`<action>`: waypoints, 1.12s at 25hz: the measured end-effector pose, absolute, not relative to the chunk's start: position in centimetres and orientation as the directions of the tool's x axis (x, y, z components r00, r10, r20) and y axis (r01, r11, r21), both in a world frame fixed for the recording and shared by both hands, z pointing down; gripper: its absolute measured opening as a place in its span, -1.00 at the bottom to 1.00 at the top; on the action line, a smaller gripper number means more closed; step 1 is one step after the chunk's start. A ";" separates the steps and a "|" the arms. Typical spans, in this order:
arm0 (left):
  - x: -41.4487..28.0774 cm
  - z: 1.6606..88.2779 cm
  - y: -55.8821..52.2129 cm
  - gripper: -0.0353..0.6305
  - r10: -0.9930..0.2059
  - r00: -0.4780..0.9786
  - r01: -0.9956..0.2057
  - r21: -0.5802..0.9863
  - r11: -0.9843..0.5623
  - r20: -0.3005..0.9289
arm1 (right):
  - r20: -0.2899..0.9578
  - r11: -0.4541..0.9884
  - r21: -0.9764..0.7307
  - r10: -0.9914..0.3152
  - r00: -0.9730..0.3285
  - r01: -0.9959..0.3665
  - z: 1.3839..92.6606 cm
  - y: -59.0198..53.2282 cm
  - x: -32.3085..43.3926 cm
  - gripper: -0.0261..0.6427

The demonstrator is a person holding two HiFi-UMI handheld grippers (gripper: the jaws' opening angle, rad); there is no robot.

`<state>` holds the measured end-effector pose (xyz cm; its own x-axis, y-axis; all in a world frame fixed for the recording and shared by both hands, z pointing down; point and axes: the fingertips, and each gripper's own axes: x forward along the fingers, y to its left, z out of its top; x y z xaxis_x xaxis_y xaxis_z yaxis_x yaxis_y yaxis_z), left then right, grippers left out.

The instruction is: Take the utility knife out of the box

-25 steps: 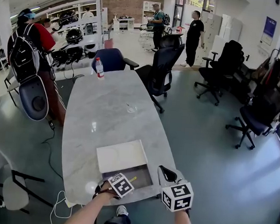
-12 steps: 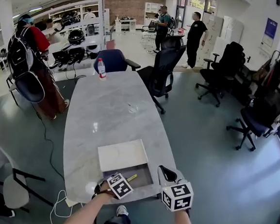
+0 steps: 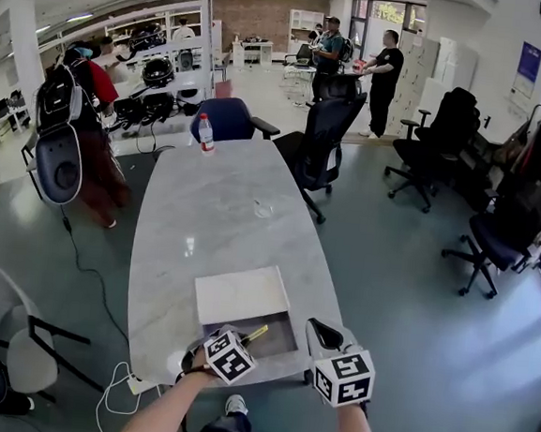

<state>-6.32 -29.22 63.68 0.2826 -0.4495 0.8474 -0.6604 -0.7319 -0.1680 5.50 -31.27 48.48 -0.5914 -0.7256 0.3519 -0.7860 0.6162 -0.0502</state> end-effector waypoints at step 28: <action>-9.8 49.8 -27.0 -0.71 -0.835 0.279 -0.898 -0.180 -0.402 0.475 | 0.321 0.676 -0.034 -0.690 -0.649 -0.736 47.3 -27.7 4.6 -0.91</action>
